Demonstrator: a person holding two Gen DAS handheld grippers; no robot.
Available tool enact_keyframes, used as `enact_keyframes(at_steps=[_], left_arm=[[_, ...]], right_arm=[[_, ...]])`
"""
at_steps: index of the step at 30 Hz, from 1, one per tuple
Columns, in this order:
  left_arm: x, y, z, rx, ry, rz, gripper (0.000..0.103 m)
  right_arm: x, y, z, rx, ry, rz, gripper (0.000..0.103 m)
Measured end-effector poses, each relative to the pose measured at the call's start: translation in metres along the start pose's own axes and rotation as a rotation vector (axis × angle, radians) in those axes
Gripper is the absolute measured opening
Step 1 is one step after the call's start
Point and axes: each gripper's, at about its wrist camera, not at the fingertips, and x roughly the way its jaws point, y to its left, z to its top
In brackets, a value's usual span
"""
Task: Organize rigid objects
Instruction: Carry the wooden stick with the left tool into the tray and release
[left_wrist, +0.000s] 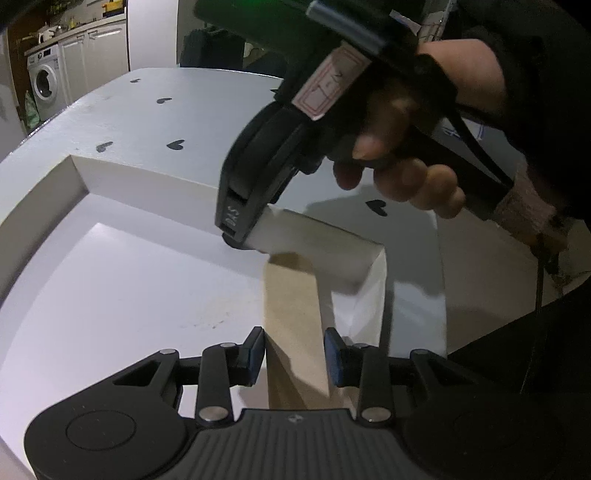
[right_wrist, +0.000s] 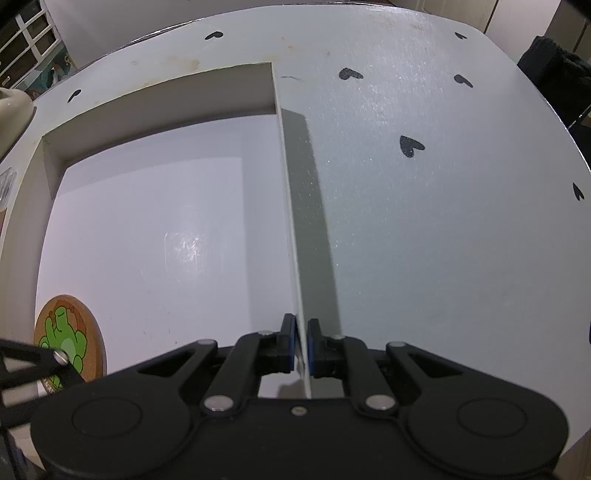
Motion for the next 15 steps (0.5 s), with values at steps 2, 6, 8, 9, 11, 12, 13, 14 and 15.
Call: enact_keyframes(at_steps=[2,6,8,9,11,12,13,14,15], left_arm=[[-0.002,0.0,0.0,-0.02,-0.003,-0.008,0.038],[-0.006,0.004,-0.002,-0.058,-0.012,0.001,0.048],[-0.007,0.007,-0.004,-0.078,-0.01,0.008,0.048],[-0.008,0.009,-0.005,-0.091,-0.011,0.01,0.049],[-0.011,0.012,-0.007,-0.114,-0.018,0.013,0.051],[-0.014,0.013,-0.008,-0.122,-0.022,0.016,0.054],[-0.016,0.013,-0.009,-0.127,-0.027,0.02,0.056],[-0.019,0.013,-0.009,-0.131,-0.032,0.024,0.059],[-0.023,0.013,-0.01,-0.134,-0.037,0.028,0.064]], right_arm=[[0.0,0.0,0.0,0.001,0.002,0.002,0.008],[0.0,-0.001,0.0,0.002,0.003,0.006,0.008],[0.0,-0.001,-0.001,0.002,0.002,0.007,0.008],[0.0,-0.001,-0.001,0.002,0.002,0.007,0.008],[0.0,-0.001,-0.001,0.002,0.002,0.007,0.008],[0.0,-0.001,-0.001,0.002,0.002,0.008,0.008],[0.0,-0.001,-0.001,0.002,0.002,0.009,0.008],[0.0,-0.001,-0.001,0.002,0.002,0.01,0.008],[0.0,-0.001,-0.001,0.001,0.002,0.011,0.008]])
